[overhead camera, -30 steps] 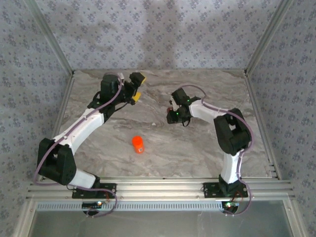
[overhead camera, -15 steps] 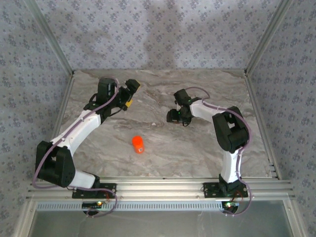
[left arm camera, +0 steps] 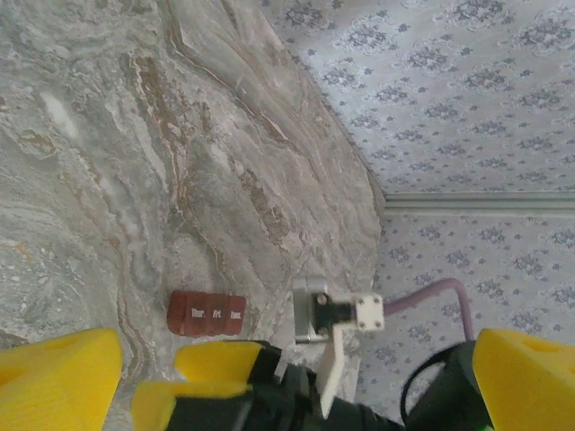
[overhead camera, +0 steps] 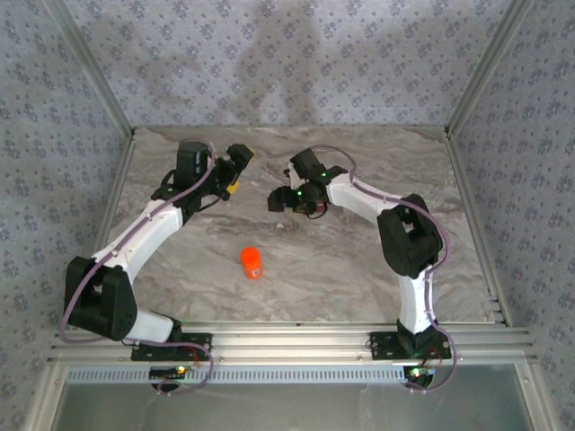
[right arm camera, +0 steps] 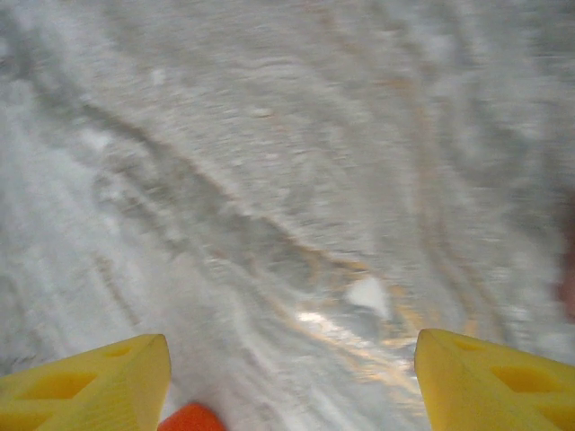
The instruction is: Sort the pills into containers
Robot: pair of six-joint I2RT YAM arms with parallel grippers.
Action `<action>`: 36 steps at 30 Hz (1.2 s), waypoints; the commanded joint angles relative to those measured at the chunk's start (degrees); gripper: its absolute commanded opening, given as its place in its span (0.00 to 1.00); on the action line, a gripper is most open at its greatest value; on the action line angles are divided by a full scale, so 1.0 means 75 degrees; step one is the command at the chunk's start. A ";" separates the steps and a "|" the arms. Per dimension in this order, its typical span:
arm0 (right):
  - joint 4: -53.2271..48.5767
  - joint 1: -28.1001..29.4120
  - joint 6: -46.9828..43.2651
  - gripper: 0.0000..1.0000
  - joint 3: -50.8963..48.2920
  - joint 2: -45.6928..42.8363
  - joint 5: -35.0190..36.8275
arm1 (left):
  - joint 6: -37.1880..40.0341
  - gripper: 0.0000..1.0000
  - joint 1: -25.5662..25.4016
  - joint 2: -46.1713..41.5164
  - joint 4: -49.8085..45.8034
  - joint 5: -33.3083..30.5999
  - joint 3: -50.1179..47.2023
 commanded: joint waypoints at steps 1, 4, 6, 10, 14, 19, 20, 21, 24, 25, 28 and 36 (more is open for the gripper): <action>-0.0477 -0.0133 -0.0284 0.73 0.0091 -0.0324 -0.0235 | 0.0231 1.00 0.0188 -0.0142 -0.0189 -0.0092 0.0169; -0.0800 -0.0641 -0.0630 0.73 0.0332 -0.0316 0.0347 | 0.0285 1.00 0.0234 -0.0137 -0.0224 -0.0063 0.0188; -0.0996 -0.1038 -0.0791 0.73 0.0682 -0.0039 0.0547 | 0.0279 1.00 0.0227 -0.0102 -0.0219 -0.0008 0.0191; -0.1654 -0.1663 -0.1075 0.73 0.1880 0.1007 0.0814 | 0.0224 1.00 0.0193 0.0013 -0.0173 0.0118 0.0191; -0.1976 -0.1968 -0.1144 0.73 0.2710 0.1923 0.0751 | 0.0233 1.00 0.0092 0.0102 -0.0231 0.0160 0.0208; -0.1702 -0.2037 -0.1097 0.73 0.2455 0.2104 0.0305 | 0.0227 1.00 -0.0043 0.0176 -0.0241 0.0135 0.0238; -0.1605 -0.2034 -0.1086 0.73 0.2345 0.2059 0.0235 | 0.0221 1.00 -0.0061 0.0198 -0.0241 0.0137 0.0256; -0.1509 -0.2023 -0.1055 0.72 0.2193 0.2011 0.0135 | 0.0216 1.00 -0.0078 0.0227 -0.0241 0.0139 0.0265; -0.1150 -0.2012 -0.0916 0.71 0.1690 0.1827 -0.0142 | 0.0227 1.00 -0.0108 0.0305 -0.0253 0.0172 0.0349; -0.1099 -0.2004 -0.0861 0.70 0.1496 0.1739 -0.0200 | 0.0232 1.00 -0.0120 0.0314 -0.0248 0.0172 0.0365; -0.0598 -0.1955 -0.0680 0.70 0.0892 0.1440 -0.0382 | 0.0232 1.00 -0.0138 0.0356 -0.0241 0.0204 0.0399; 0.0172 -0.1509 -0.0254 0.69 -0.0551 0.0455 -0.0711 | 0.0289 1.00 -0.0138 0.0325 -0.0297 0.0212 0.0356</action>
